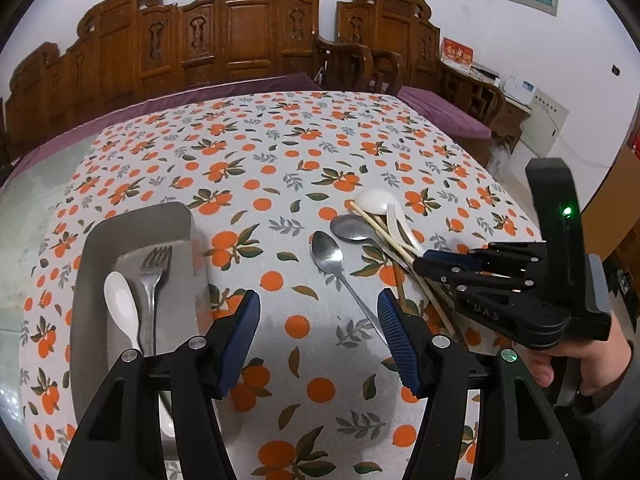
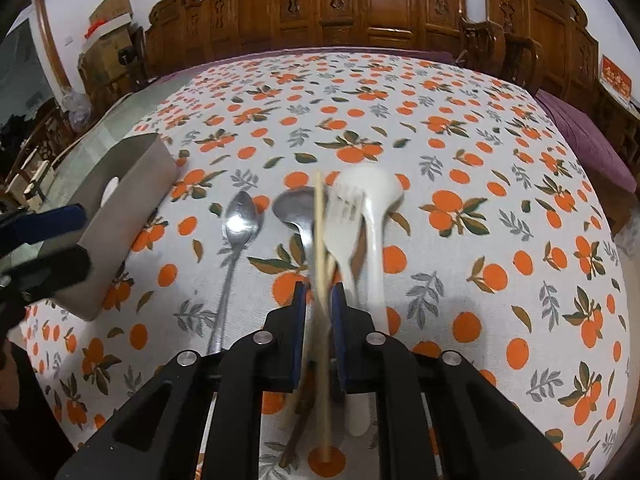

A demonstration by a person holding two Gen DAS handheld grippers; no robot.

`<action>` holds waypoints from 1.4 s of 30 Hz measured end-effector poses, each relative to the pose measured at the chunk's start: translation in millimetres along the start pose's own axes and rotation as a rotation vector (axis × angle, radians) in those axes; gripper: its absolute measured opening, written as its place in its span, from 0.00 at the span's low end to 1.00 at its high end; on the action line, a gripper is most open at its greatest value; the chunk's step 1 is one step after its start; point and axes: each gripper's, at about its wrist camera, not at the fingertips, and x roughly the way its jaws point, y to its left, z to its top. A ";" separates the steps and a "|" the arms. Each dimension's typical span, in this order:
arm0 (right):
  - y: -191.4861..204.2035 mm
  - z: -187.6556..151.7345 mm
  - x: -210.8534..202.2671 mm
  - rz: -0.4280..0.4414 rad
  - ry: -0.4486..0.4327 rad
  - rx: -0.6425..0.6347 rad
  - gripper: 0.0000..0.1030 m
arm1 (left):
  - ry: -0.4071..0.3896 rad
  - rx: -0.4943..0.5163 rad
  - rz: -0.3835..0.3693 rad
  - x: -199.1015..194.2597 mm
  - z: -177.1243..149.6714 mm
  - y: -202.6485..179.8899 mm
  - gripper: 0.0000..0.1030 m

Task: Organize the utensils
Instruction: 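Grasp a wooden chopstick from the pile with the right gripper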

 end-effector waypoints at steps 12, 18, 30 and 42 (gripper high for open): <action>-7.3 0.1 10.7 -0.007 0.033 0.015 0.07 | 0.015 0.027 0.013 10.4 -4.5 -6.7 0.57; -12.2 5.5 -9.5 0.045 -0.035 0.056 0.06 | 0.038 0.041 0.026 21.3 -8.3 -11.0 0.57; -34.6 10.5 -31.0 0.091 -0.108 0.109 0.06 | 0.064 0.075 0.056 51.6 -5.8 -24.4 0.57; -48.9 -0.4 -3.4 0.043 -0.013 0.129 0.06 | 0.109 0.055 0.057 75.9 -5.1 -20.6 0.57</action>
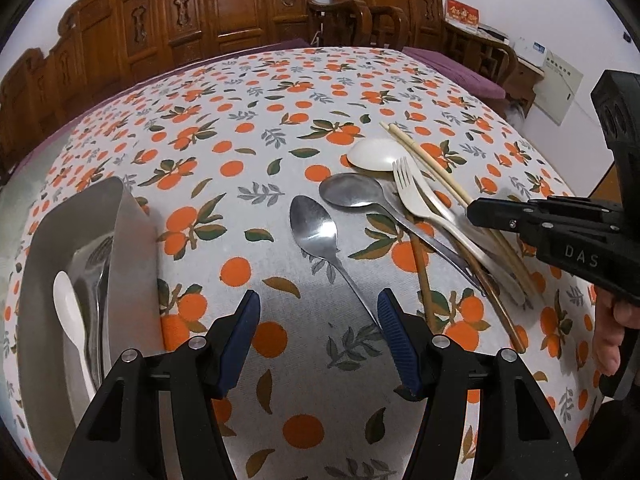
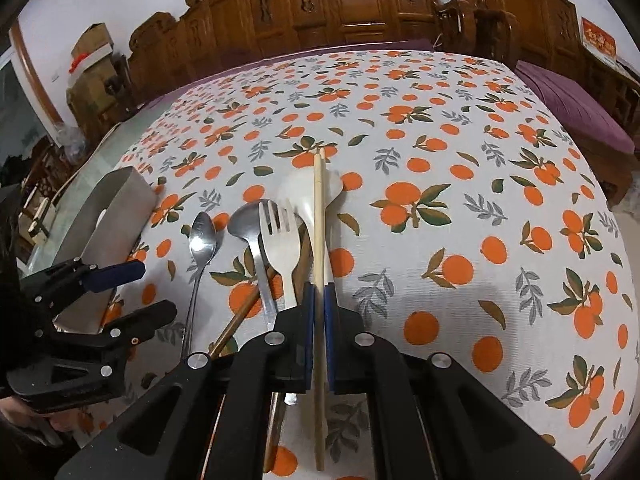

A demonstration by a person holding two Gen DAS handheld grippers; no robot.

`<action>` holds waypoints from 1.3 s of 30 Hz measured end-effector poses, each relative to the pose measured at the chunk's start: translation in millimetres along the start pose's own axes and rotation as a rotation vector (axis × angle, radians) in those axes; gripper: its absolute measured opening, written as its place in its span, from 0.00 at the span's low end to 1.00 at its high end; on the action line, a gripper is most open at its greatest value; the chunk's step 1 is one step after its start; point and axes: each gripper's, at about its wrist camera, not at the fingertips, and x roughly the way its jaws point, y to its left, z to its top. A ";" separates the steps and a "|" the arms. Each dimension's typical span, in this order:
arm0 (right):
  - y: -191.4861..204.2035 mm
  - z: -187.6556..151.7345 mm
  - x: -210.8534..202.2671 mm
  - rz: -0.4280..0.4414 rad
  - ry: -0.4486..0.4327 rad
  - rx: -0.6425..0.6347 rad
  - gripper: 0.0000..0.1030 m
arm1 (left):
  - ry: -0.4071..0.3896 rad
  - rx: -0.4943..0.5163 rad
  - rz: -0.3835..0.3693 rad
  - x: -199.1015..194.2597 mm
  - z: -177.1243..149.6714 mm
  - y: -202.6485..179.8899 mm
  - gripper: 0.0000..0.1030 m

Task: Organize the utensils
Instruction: 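Grasp a wooden chopstick from the pile with the right gripper, then grasp a metal spoon with the left gripper while the right gripper holds the chopstick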

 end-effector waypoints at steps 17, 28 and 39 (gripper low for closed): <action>-4.2 1.0 -3.7 -0.013 -0.028 0.017 0.06 | -0.004 0.030 0.015 20.3 6.4 -7.5 0.40; -3.1 -2.4 3.0 -0.031 -0.004 0.005 0.08 | -0.001 0.022 -0.010 19.1 7.5 4.0 0.03; -4.5 -1.1 6.1 -0.035 -0.006 0.010 0.08 | -0.001 -0.001 -0.014 13.3 5.2 18.5 0.00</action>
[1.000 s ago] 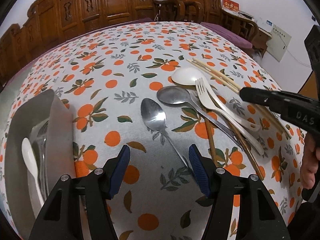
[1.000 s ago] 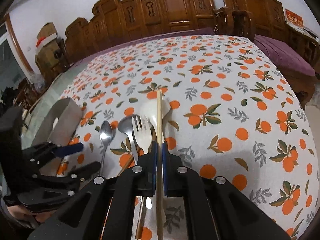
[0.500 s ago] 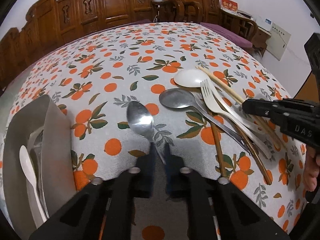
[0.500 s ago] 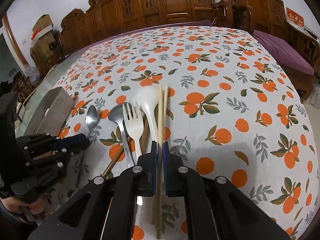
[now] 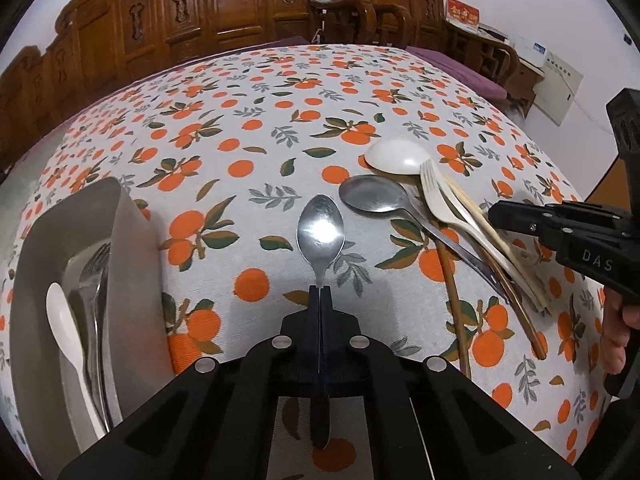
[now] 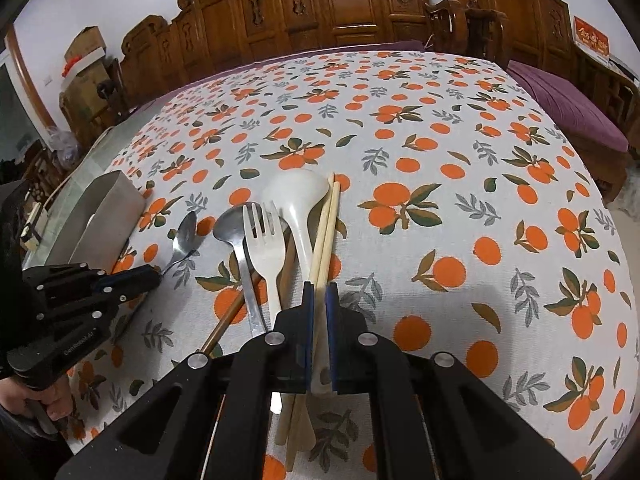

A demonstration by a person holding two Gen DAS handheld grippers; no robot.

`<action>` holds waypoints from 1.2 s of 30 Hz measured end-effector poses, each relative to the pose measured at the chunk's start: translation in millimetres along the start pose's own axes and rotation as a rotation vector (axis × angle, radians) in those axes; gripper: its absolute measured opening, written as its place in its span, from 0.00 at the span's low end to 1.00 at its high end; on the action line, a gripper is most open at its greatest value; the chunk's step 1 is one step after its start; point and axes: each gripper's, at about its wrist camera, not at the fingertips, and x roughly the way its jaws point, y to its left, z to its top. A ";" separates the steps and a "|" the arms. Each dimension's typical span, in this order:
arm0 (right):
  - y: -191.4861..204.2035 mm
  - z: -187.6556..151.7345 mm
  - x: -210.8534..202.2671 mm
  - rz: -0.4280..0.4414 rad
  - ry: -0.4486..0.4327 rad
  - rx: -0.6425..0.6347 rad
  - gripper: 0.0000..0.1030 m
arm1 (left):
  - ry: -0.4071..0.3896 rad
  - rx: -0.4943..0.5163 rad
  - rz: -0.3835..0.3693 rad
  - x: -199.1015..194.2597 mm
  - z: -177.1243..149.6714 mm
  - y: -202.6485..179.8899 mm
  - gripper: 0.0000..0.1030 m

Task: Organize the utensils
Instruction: 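Grasp a metal spoon with the left gripper while the right gripper holds the chopstick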

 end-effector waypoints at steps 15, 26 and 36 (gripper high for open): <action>-5.2 3.5 13.1 -0.013 0.021 0.042 0.06 | -0.036 0.028 -0.008 -15.8 2.5 -7.7 0.00; -10.1 9.7 -5.7 -0.021 -0.040 0.056 0.06 | 0.038 0.019 -0.014 2.0 4.6 -3.4 0.10; -10.0 9.4 -13.4 -0.022 -0.059 0.046 0.06 | 0.081 0.061 0.024 12.4 13.0 -9.0 0.14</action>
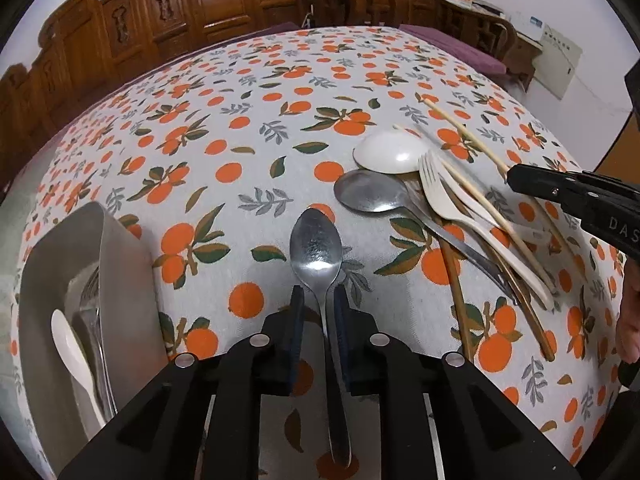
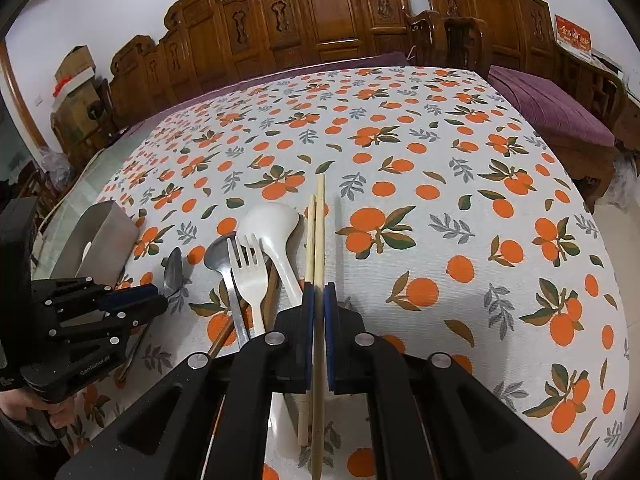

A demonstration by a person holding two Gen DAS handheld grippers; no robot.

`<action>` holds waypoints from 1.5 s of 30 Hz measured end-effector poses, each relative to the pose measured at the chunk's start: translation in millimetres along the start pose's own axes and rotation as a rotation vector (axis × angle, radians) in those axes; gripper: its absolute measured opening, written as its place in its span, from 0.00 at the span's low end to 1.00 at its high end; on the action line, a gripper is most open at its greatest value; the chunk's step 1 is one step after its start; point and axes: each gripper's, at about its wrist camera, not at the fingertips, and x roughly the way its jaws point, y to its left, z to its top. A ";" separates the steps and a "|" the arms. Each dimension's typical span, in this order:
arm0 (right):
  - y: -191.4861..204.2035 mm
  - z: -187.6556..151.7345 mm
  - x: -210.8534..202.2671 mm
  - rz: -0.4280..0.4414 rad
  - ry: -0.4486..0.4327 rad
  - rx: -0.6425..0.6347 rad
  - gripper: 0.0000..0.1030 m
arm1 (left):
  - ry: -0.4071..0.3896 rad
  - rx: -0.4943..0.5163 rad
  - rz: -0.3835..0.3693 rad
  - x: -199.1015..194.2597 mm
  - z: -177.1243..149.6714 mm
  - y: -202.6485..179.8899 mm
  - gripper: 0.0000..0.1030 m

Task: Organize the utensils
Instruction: 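Grasp a metal spoon with the left gripper while the right gripper holds the chopstick, then carry the metal spoon into the grey tray and open the left gripper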

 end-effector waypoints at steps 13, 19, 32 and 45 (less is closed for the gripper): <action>3.9 0.4 -1.6 -0.010 -0.001 -0.016 0.06 | 0.015 0.001 -0.012 9.4 11.8 -1.6 0.49; 3.4 -0.3 -2.5 -0.008 -0.001 -0.017 0.06 | 0.000 -0.004 0.003 16.5 25.1 -2.1 0.46; 11.3 -1.1 -8.3 0.000 -0.015 -0.028 0.06 | -0.078 0.002 0.002 -12.4 15.2 -3.1 0.26; 38.2 -4.0 -31.7 0.021 -0.078 -0.071 0.06 | -0.252 -0.020 -0.074 -96.2 -4.7 -6.3 0.26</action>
